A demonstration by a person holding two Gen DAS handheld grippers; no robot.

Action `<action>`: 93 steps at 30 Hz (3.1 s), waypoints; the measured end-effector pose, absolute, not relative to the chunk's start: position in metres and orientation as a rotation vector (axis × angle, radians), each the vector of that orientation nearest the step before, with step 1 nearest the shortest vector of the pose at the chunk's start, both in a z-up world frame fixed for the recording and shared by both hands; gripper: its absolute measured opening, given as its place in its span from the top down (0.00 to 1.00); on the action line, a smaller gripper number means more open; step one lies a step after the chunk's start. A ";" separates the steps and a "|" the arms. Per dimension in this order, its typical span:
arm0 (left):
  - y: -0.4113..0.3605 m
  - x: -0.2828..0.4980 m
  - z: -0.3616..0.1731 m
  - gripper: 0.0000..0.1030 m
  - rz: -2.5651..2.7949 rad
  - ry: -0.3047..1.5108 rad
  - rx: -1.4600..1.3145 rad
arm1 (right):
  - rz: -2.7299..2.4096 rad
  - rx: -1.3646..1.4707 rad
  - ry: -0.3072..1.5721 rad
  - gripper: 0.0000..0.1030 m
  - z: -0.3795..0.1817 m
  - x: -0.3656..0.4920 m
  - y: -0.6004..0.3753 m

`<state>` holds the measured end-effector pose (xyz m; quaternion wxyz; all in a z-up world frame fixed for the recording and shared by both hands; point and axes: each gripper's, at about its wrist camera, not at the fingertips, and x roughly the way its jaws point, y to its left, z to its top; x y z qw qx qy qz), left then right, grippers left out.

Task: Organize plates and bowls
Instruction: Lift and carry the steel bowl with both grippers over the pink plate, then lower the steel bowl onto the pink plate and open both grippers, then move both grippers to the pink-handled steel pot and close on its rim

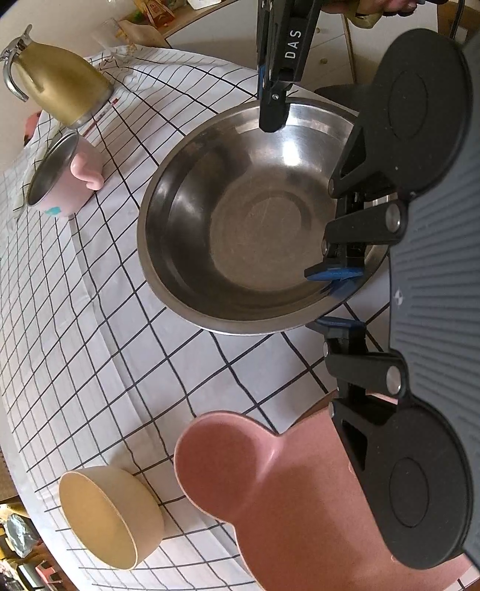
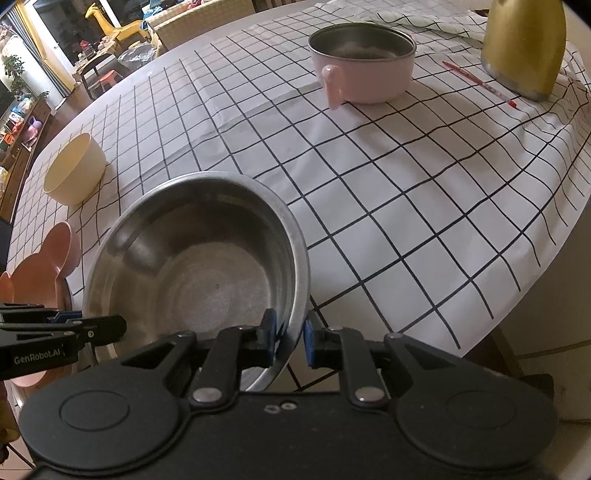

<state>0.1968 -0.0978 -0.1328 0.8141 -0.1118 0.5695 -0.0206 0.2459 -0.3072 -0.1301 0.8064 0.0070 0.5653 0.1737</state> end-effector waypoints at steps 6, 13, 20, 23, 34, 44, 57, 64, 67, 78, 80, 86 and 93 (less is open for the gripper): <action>-0.096 0.194 -0.125 0.81 -0.052 1.194 -0.223 | 0.368 -0.005 1.187 0.79 -0.122 0.242 -0.307; -0.093 0.185 -0.106 0.77 -0.072 1.129 -0.195 | 0.367 -0.018 1.146 0.77 -0.105 0.238 -0.309; -0.100 0.184 -0.080 0.77 -0.108 1.030 -0.145 | 0.376 -0.015 1.095 0.69 -0.083 0.240 -0.309; -0.104 0.189 -0.068 0.76 -0.121 0.993 -0.127 | 0.379 0.009 1.084 0.66 -0.074 0.245 -0.312; -0.118 0.221 -0.027 0.38 -0.120 0.825 -0.121 | 0.393 0.019 0.982 0.42 -0.036 0.271 -0.317; -0.132 0.269 -0.011 0.25 -0.093 0.762 -0.141 | 0.380 -0.003 0.915 0.16 -0.025 0.307 -0.332; -0.155 0.359 -0.022 0.25 -0.039 0.772 -0.183 | 0.321 -0.034 0.890 0.04 -0.041 0.383 -0.358; -0.169 0.413 -0.039 0.25 -0.044 0.818 -0.163 | 0.318 -0.027 0.909 0.05 -0.057 0.426 -0.371; -0.172 0.433 -0.050 0.25 -0.044 0.855 -0.164 | 0.321 -0.021 0.923 0.06 -0.066 0.442 -0.373; -0.185 0.488 -0.089 0.26 -0.043 0.974 -0.122 | 0.327 -0.015 0.989 0.19 -0.102 0.489 -0.370; -0.186 0.496 -0.096 0.26 -0.048 0.996 -0.123 | 0.322 -0.008 1.011 0.23 -0.108 0.496 -0.371; -0.191 0.512 -0.106 0.39 -0.078 1.037 -0.114 | 0.306 0.004 1.060 0.34 -0.123 0.510 -0.373; -0.193 0.524 -0.115 0.62 -0.090 1.075 -0.112 | 0.314 0.001 1.080 0.53 -0.127 0.516 -0.369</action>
